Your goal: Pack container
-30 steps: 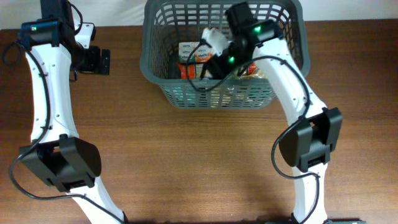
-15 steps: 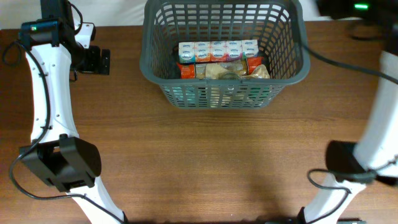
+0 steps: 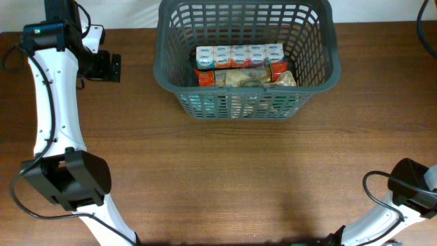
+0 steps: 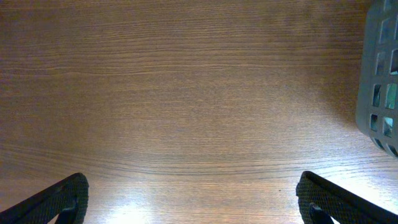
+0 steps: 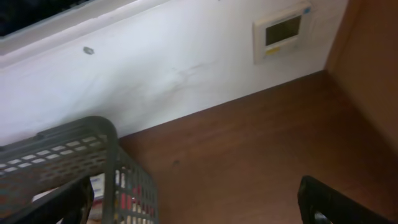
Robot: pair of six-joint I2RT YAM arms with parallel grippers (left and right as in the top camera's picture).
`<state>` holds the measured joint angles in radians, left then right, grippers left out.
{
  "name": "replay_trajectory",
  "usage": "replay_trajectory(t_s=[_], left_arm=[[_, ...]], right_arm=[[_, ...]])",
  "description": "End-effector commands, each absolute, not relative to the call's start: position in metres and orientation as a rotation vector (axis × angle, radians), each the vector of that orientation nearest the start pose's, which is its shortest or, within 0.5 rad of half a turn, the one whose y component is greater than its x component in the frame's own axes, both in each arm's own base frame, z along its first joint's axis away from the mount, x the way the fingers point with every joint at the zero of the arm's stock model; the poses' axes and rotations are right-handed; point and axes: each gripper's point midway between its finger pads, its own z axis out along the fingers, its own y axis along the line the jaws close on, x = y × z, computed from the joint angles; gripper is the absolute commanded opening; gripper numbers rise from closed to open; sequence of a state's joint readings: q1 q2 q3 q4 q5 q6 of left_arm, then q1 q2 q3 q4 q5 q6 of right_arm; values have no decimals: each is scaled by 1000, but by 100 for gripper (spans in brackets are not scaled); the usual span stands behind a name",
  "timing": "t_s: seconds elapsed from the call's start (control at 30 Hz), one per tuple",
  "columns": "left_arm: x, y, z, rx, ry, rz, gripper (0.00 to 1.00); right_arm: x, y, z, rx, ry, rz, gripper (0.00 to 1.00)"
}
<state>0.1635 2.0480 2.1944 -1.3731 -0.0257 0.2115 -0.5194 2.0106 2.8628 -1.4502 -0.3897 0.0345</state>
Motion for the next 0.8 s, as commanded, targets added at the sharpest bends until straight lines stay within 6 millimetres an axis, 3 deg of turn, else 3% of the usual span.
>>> replay_trajectory(t_s=[0.0, 0.67, 0.77], left_arm=[[450, 79, 212, 33, 2805, 108, 99], [450, 79, 212, 33, 2805, 108, 99], [450, 79, 212, 33, 2805, 108, 99]], right_arm=[[415, -154, 449, 348, 2080, 184, 99], [416, -155, 447, 350, 2083, 185, 99], [408, -167, 448, 388, 2090, 79, 99]])
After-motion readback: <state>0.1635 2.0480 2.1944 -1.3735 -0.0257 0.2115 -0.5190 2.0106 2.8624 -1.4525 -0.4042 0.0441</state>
